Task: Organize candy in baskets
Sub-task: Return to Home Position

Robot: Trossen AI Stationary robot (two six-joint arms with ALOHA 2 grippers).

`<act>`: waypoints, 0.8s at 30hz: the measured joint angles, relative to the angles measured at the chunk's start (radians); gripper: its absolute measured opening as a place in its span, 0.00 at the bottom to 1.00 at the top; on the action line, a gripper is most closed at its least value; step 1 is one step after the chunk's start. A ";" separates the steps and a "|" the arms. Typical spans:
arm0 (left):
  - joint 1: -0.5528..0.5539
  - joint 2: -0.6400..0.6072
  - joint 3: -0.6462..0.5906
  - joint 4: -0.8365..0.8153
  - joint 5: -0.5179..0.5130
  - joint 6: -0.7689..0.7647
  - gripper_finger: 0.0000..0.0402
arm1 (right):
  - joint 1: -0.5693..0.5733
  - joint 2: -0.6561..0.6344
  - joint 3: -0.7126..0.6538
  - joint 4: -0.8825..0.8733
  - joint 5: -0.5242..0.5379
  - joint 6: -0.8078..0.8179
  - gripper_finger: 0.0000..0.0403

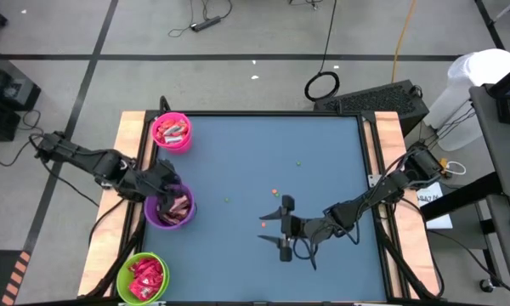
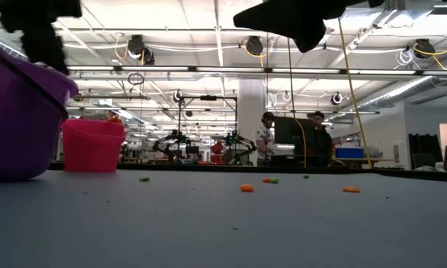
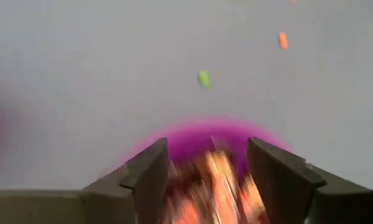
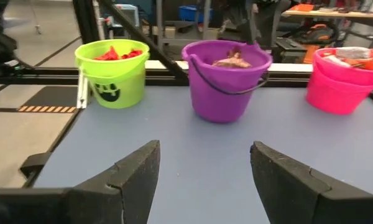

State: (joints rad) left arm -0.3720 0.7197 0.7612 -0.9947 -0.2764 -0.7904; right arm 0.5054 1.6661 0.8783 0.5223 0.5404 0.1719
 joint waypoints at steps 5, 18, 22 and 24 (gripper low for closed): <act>0.034 0.003 -0.020 0.274 -0.207 0.271 0.57 | -0.008 -0.053 0.000 -0.030 0.012 -0.033 0.59; 0.323 0.029 -0.155 0.718 -0.003 0.712 0.50 | -0.174 -0.246 -0.058 -0.362 -0.266 -0.050 0.41; 0.405 0.016 -0.186 0.797 0.091 0.772 0.48 | -0.232 -0.319 -0.147 -0.369 -0.362 -0.063 0.28; 0.432 0.013 -0.199 0.820 0.131 0.786 0.47 | -0.253 -0.380 -0.207 -0.362 -0.385 -0.069 0.21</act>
State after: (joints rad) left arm 0.0601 0.7331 0.5623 -0.1747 -0.1451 -0.0040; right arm 0.2525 1.2866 0.6710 0.1608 0.1554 0.1029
